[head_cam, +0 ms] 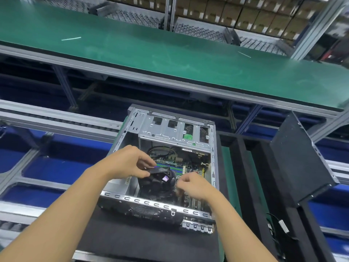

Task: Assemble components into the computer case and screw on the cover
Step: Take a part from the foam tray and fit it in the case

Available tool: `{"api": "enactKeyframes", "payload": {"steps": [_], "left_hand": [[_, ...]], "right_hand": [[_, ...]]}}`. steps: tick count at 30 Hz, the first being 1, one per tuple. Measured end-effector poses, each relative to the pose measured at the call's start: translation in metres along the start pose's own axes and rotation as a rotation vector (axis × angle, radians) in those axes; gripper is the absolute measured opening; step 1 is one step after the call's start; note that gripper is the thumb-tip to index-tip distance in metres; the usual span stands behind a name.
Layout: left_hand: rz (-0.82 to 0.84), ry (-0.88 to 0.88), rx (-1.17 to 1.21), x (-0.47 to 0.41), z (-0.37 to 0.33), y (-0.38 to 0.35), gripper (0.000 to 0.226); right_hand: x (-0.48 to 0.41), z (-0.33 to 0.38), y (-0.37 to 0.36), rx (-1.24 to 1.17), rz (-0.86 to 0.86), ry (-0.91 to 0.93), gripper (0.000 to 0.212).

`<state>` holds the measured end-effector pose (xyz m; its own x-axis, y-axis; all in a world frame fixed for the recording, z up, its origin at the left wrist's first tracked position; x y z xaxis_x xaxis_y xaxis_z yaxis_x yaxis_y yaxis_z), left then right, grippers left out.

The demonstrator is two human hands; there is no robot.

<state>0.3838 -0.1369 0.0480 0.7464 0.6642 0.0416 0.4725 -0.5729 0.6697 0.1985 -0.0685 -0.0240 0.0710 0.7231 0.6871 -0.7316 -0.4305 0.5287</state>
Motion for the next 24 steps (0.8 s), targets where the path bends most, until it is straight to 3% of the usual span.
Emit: {"api": "enactKeyframes", "payload": {"steps": [2,7,11,17,20,24], "left_hand": [[0.063,0.007,-0.006,-0.001,-0.001,-0.006,0.039],[0.218,-0.005,-0.146,-0.003,-0.006,-0.02,0.05],[0.271,-0.055,-0.198,-0.002,-0.013,-0.027,0.037],[0.369,-0.013,-0.244,0.006,0.002,-0.044,0.04],[0.363,-0.028,-0.275,0.004,0.003,-0.043,0.039],[0.381,-0.085,-0.293,0.004,-0.002,-0.044,0.035]], "right_hand": [[0.002,0.0,0.003,0.029,-0.006,-0.015,0.029],[0.004,0.001,-0.033,0.475,0.117,-0.002,0.023],[0.008,0.008,-0.041,0.554,0.156,0.017,0.023],[0.009,0.008,-0.039,0.666,0.185,-0.079,0.029],[0.008,0.004,-0.022,0.437,0.187,-0.158,0.015],[0.009,-0.008,0.008,-0.119,0.133,-0.286,0.013]]}}
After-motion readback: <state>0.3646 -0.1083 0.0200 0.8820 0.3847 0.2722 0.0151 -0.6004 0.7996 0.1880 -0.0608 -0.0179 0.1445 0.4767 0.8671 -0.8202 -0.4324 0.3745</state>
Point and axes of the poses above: each hand's wrist, its own x-axis away from the middle knuckle, its own y-axis out of the back of the hand, z = x × y, the point moved 10 cm from there along -x, towards the middle knuckle, and after that the axes turned 15 degrees about -y, right-handed, at the moved point
